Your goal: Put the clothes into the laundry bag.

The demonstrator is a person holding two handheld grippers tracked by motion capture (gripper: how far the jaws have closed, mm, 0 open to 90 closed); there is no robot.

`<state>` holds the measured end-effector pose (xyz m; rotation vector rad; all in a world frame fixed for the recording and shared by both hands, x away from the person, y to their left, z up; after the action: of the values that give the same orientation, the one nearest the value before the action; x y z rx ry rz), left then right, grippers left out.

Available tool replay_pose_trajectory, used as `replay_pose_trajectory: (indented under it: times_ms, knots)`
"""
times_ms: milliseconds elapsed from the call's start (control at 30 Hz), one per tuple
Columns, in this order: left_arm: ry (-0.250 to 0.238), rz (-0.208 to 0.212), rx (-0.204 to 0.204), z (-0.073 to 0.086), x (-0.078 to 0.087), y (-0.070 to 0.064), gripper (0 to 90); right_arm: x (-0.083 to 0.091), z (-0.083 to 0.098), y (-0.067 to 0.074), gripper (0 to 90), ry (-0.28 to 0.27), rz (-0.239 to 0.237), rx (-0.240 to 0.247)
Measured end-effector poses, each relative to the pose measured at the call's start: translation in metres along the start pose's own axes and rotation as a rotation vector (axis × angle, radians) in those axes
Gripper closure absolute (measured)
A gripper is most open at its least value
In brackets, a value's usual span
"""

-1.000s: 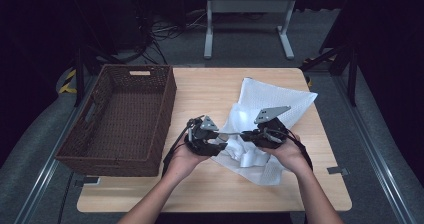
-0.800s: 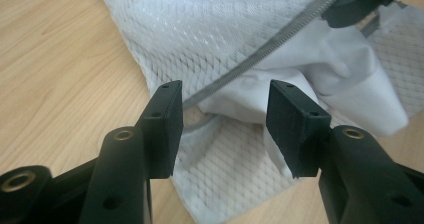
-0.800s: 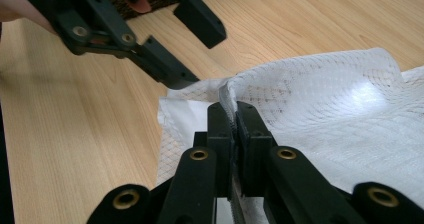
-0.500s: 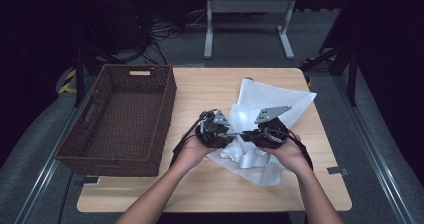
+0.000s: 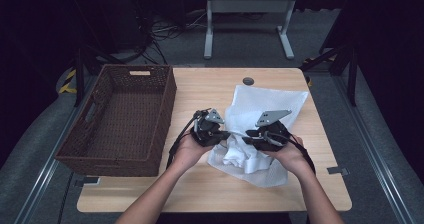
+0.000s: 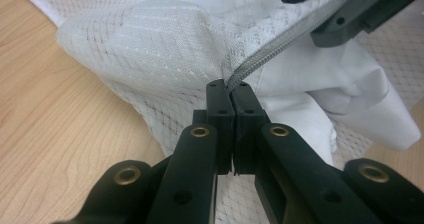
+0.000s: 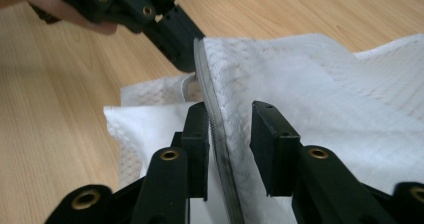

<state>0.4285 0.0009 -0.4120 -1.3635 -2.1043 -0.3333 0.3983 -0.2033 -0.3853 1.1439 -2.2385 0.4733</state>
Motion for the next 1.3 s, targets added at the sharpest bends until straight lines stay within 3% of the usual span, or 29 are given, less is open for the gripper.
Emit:
replay_pose_trajectory:
  times_ms: [167, 367, 467, 567, 600, 700, 867, 967, 1300]
  knots:
    - [0.004, 0.006, -0.002, 0.000, -0.001, 0.001, 88.8, 0.018, 0.020, 0.001, 58.1, -0.001, 0.072, 0.009]
    - [0.007, 0.009, 0.008, 0.000, 0.001, 0.001, 88.8, 0.046, 0.050, 0.001, 52.6, 0.017, 0.130, -0.004]
    - [0.007, 0.008, 0.011, 0.000, 0.001, 0.001, 88.8, 0.048, 0.057, 0.002, 51.2, 0.016, 0.139, -0.010]
    - [0.011, 0.010, 0.008, 0.000, 0.001, 0.000, 88.8, 0.040, 0.063, 0.001, 50.5, 0.051, 0.144, 0.009]
    - [0.009, 0.011, 0.009, 0.000, 0.001, 0.000, 88.8, 0.036, 0.064, 0.001, 51.2, 0.064, 0.149, 0.018]
    - [0.005, 0.016, 0.010, 0.000, 0.003, 0.000, 88.8, 0.030, 0.067, 0.001, 64.6, 0.105, 0.151, 0.035]
    - [0.015, 0.023, 0.015, 0.001, 0.004, -0.003, 88.9, 0.032, 0.068, -0.003, 84.0, 0.108, 0.150, 0.016]
    - [0.023, 0.027, 0.010, 0.001, 0.006, -0.005, 88.9, 0.032, 0.068, -0.007, 86.5, 0.104, 0.152, 0.007]
    - [0.003, 0.087, 0.030, 0.001, 0.019, -0.010, 88.9, 0.015, 0.047, -0.043, 87.4, 0.057, 0.150, -0.029]
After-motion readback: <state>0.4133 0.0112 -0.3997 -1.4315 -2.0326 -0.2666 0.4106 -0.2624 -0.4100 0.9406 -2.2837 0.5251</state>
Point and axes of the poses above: each handheld gripper's, and its own axes: x roughly backward along the jaws, z roughly out of its underside, y roughly to its left, the point moved 2 cm from there along -x, roughly forward along the jaws, and after that the axes turned 5 degrees about -y, right-handed, at the moved point
